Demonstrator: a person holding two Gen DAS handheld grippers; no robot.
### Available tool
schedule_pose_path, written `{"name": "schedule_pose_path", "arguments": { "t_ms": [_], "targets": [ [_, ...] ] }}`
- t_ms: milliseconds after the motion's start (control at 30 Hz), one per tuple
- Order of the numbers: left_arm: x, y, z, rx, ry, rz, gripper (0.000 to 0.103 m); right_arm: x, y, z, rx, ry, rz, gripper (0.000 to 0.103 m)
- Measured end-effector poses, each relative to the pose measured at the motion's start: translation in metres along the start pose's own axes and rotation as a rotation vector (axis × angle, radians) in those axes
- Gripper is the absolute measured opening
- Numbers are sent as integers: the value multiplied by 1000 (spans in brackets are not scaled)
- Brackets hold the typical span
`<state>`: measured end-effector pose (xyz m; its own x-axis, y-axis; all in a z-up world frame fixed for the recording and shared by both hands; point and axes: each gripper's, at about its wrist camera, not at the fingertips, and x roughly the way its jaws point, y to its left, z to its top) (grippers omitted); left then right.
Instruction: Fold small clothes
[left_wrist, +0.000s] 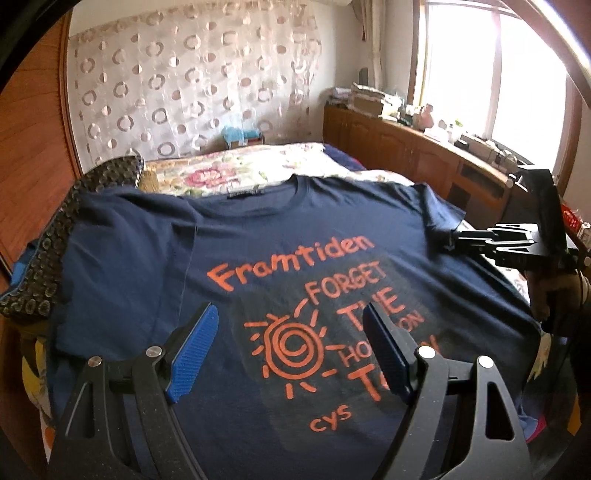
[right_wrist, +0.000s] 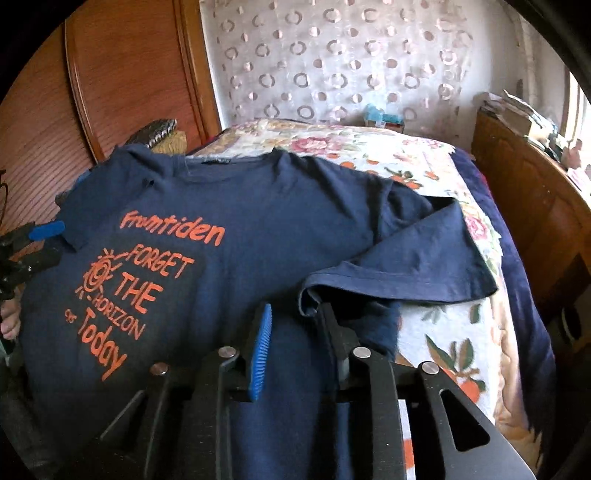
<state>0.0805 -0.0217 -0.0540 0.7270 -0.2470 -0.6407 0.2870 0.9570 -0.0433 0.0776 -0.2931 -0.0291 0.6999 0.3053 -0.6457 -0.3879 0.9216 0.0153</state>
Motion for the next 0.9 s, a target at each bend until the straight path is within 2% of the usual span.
{"name": "schedule_pose_path", "arguments": {
  "t_ms": [67, 167, 267, 533, 700, 900],
  "targets": [
    [-5, -2, 0, 0, -15, 0, 81, -12, -2, -3, 9, -21, -13, 39],
    [-8, -6, 1, 3, -31, 0, 81, -27, 4, -4, 22, -57, -24, 43],
    [-11, -10, 0, 11, -40, -4, 81, -40, 1, -5, 27, -94, -72, 48],
    [-12, -18, -6, 19, -40, -11, 81, -38, -14, -6, 60, -90, -146, 49],
    [-10, -22, -9, 23, -33, -16, 81, -24, -28, -3, 103, -64, -163, 49],
    [-8, -25, -12, 24, -25, -21, 81, -3, -54, 8, 147, -25, -235, 49]
  ]
}}
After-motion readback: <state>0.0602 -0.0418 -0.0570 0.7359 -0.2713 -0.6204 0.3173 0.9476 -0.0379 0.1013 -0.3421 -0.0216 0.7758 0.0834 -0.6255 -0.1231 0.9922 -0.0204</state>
